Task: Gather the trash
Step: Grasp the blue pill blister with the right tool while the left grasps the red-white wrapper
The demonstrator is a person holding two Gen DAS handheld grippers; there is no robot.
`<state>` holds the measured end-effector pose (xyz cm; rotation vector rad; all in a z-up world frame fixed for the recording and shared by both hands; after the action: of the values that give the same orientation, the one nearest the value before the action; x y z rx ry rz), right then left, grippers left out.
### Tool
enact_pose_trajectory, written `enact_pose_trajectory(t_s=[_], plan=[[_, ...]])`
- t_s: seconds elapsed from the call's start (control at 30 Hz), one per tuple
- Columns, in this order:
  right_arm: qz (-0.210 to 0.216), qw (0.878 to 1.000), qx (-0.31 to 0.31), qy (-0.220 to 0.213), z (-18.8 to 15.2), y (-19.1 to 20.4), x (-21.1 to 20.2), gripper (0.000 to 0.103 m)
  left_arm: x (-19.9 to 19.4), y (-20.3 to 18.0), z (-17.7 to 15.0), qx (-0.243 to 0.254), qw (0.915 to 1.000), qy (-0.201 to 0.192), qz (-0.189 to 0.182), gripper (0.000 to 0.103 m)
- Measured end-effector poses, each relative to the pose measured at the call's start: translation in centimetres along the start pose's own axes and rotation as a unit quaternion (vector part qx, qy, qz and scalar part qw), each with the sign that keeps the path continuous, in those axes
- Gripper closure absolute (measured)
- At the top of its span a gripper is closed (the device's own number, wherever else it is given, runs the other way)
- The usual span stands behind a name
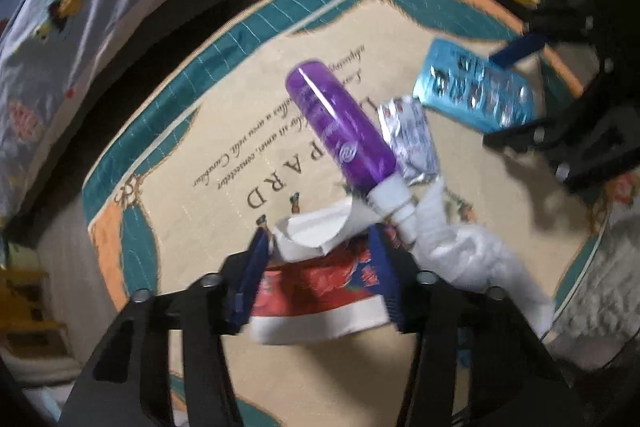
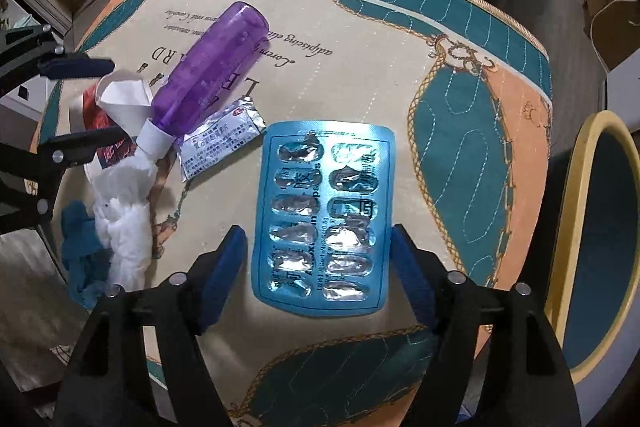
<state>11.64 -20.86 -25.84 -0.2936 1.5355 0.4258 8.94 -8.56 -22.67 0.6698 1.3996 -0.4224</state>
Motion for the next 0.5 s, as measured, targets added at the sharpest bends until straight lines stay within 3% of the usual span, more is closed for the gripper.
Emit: enact_pose_trajectory(t_s=[0.07,0.13,0.27,0.37,0.4,0.5], plan=[[0.006,1.0,0.001,0.0,0.0,-0.1,0.0,0.035,0.0,0.4,-0.2,-0.007,0.9999,0.006,-0.009,0.062],[0.004,1.0,-0.002,0.0,0.3,0.1,0.2,0.035,-0.1,1.2,-0.3,-0.024,0.9995,0.01,-0.019,0.071],[0.0,1.0,-0.002,0.0,0.1,-0.2,0.4,0.035,0.0,2.1,-0.7,-0.04,0.9988,0.017,-0.022,0.074],[0.002,1.0,0.002,-0.001,-0.7,-0.8,0.2,0.035,-0.9,2.2,-0.5,-0.042,0.9987,0.007,-0.029,0.078],[0.0,1.0,0.003,-0.001,-0.8,-1.0,0.1,0.035,-1.4,2.1,-0.4,-0.04,0.9986,0.003,-0.033,0.085],[-0.006,1.0,0.008,-0.004,-0.9,-0.9,-0.1,0.035,-2.9,2.2,-0.6,-0.037,0.9985,-0.013,-0.038,0.086]])
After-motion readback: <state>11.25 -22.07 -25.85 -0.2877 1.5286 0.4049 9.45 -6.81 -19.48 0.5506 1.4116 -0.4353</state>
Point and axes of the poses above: each gripper's, at about its wrist camera, not at the fingertips, and x roughly the way its jaws point, y to its left, z to its top, the point moved 6 cm from there along x, roughly the way its jaws point, and after that the axes turned 11 degrees about y, right-handed, at the moved point
